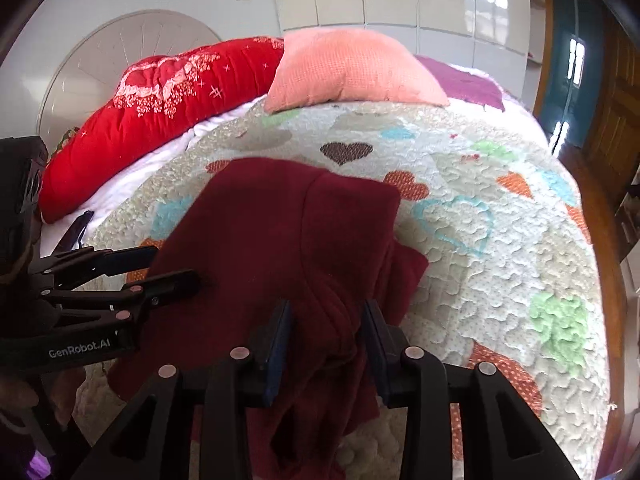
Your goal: Fold small clothes
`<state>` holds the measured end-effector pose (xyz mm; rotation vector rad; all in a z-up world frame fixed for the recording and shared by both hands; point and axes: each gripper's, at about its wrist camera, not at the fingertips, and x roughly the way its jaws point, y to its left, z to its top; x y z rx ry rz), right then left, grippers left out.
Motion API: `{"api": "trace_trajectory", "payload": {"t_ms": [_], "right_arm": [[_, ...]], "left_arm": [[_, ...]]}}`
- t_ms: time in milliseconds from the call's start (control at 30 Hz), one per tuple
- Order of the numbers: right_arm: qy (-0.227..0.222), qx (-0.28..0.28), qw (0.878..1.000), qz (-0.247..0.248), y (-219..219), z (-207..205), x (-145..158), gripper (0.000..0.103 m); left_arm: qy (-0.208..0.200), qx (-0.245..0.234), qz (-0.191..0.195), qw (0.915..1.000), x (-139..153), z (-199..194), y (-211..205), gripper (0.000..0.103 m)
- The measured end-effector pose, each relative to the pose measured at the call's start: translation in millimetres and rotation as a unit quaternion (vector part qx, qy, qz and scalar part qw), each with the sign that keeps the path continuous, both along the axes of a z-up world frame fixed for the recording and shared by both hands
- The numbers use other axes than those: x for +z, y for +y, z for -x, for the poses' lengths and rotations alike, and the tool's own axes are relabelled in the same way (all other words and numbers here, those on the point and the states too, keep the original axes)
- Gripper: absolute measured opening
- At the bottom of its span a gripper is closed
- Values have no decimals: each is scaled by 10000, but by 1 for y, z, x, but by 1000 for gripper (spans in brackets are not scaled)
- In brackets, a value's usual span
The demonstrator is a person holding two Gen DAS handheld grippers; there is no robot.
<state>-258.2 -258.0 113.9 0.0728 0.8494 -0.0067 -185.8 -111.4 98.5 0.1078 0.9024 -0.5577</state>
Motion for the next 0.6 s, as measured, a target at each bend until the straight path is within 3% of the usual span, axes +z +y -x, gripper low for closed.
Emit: {"api": "trace_trajectory", "payload": {"t_ms": [67,267,433,600], "right_arm": [[-62,-124,9998,135,8,4,8,47],[-295,-469,9983,154,16,16,24,49],[-284,-662,9973,164,17,22,25,51],[-308,-754,9966,113,17,27,24,60]], "left_arm": [[-196,121,-36,9997,6,5,3,64],[-625,220,-387,9971,13,21,7,64],[-767,392,-256,9960,16,29,16,64],[-805,481,-260,9953,17,32,17,64]]}}
